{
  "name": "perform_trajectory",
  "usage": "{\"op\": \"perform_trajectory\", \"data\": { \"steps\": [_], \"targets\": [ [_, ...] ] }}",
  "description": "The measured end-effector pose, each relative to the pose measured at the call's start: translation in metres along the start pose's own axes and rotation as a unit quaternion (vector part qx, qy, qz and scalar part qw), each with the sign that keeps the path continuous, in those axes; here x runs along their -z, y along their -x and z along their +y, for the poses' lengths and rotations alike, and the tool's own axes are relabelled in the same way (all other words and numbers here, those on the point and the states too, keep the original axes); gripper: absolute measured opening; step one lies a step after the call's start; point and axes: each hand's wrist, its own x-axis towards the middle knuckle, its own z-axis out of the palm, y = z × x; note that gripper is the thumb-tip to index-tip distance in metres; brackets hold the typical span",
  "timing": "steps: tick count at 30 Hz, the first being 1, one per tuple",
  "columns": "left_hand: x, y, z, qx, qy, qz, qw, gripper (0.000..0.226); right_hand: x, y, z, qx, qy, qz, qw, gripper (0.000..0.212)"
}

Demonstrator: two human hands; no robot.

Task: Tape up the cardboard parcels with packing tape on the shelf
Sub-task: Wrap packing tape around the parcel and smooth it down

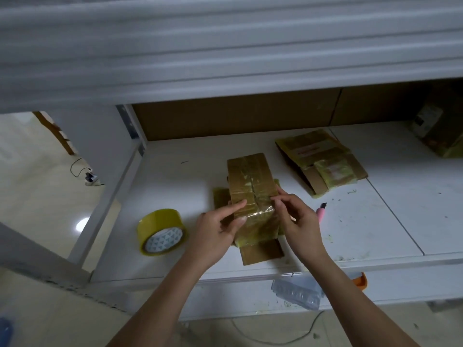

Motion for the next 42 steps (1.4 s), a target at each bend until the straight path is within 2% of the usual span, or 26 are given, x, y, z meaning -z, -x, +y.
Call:
{"op": "perform_trajectory", "data": {
  "steps": [2,3,6,8,10,12,15,18,21,23,25,26,27,29,32,35,38,42],
  "targets": [
    [0.015,0.004,0.006,0.0,0.01,-0.031,0.999,0.047,0.001,-0.001,-0.005,0.006,0.022,0.006,1.0,0.015],
    [0.026,0.007,0.005,-0.004,0.003,-0.012,1.0,0.051,0.003,-0.003,-0.009,0.011,0.035,0.008,0.999,0.018],
    [0.062,0.011,-0.006,0.005,-0.115,0.132,0.985,0.044,0.005,-0.006,-0.045,0.012,0.11,0.04,0.993,0.034],
    [0.083,0.012,-0.018,0.07,-0.183,0.147,0.969,0.037,0.0,-0.006,-0.079,0.065,0.071,0.068,0.993,0.038],
    [0.096,0.012,-0.031,0.118,-0.212,0.121,0.963,0.037,-0.018,-0.002,-0.108,0.141,0.022,0.03,0.989,0.028],
    [0.107,0.015,-0.041,0.141,-0.188,0.107,0.966,0.038,-0.05,0.008,-0.117,0.147,0.017,-0.067,0.987,0.024],
    [0.126,0.024,-0.06,0.137,-0.088,0.08,0.984,0.025,-0.106,0.011,-0.086,0.048,0.092,-0.184,0.977,0.046],
    [0.143,0.042,-0.073,0.128,0.02,0.055,0.99,0.019,-0.147,-0.002,-0.039,-0.031,0.168,-0.191,0.966,0.059],
    [0.151,0.052,-0.083,0.117,0.076,0.056,0.989,0.025,-0.165,-0.009,-0.013,-0.089,0.203,-0.231,0.947,0.055],
    [0.154,0.055,-0.087,0.114,0.105,0.056,0.986,0.032,-0.172,-0.009,-0.003,-0.111,0.208,-0.256,0.937,0.039],
    [0.155,0.057,-0.09,0.111,0.125,0.057,0.984,0.032,-0.172,-0.006,-0.004,-0.092,0.245,-0.237,0.935,0.012],
    [0.155,0.058,-0.09,0.109,0.132,0.058,0.983,0.027,-0.174,-0.007,-0.002,-0.107,0.238,-0.225,0.939,0.018],
    [0.156,0.059,-0.092,0.108,0.136,0.06,0.983,0.022,-0.175,-0.007,-0.003,-0.107,0.222,-0.245,0.938,0.023],
    [0.155,0.06,-0.097,0.109,0.147,0.062,0.981,0.017,-0.179,-0.009,-0.008,-0.092,0.265,-0.265,0.923,0.029],
    [0.154,0.061,-0.101,0.111,0.168,0.061,0.978,0.019,-0.181,-0.009,-0.004,-0.071,0.318,-0.291,0.899,0.026],
    [0.154,0.062,-0.103,0.109,0.187,0.058,0.975,0.021,-0.184,-0.006,-0.002,-0.067,0.302,-0.312,0.898,0.033],
    [0.155,0.064,-0.106,0.103,0.204,0.049,0.972,0.028,-0.185,-0.005,-0.002,-0.077,0.258,-0.303,0.914,0.03],
    [0.158,0.069,-0.116,0.099,0.227,0.043,0.968,0.023,-0.189,-0.007,-0.005,-0.069,0.296,-0.32,0.897,0.041]
  ]
}}
